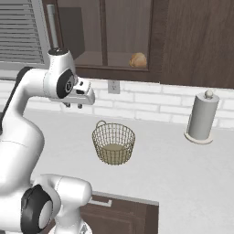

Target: Open the cabinet, pick up the bread from the cabinet and place it in the basket. Then move the basket to the dining counter.

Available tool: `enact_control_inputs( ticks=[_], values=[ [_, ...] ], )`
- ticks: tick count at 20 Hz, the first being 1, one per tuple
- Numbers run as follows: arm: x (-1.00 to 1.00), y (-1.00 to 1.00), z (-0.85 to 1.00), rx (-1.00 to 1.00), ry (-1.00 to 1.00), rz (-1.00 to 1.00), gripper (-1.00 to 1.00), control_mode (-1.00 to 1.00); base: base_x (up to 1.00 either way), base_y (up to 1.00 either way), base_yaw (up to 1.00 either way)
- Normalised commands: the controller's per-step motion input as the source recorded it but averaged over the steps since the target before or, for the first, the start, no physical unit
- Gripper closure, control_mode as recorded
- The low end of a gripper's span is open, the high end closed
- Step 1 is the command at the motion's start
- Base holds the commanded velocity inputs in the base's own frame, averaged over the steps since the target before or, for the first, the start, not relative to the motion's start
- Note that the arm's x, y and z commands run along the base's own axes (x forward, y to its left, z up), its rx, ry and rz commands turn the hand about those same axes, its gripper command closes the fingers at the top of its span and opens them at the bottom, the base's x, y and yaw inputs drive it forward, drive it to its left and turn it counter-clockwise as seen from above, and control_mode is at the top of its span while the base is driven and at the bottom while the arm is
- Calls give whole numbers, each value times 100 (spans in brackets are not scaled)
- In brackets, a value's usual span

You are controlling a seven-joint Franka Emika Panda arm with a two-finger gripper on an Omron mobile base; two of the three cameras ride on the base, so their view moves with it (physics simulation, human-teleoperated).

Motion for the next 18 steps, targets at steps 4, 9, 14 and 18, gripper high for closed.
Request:
enact_control_inputs(
  ticks=[4, 9, 14, 18],
  values=[
    [-23, 0, 1, 0, -12, 0, -100, -100, 0, 0, 0],
    [-39, 3, 39, 0, -38, 0, -100, -100, 0, 0, 0],
    [-31, 4, 70, 2, -55, 0, -100, -100, 0, 0, 0],
    [-31, 0, 73, 5, -53, 0, -100, -100, 0, 0, 0]
  ],
)
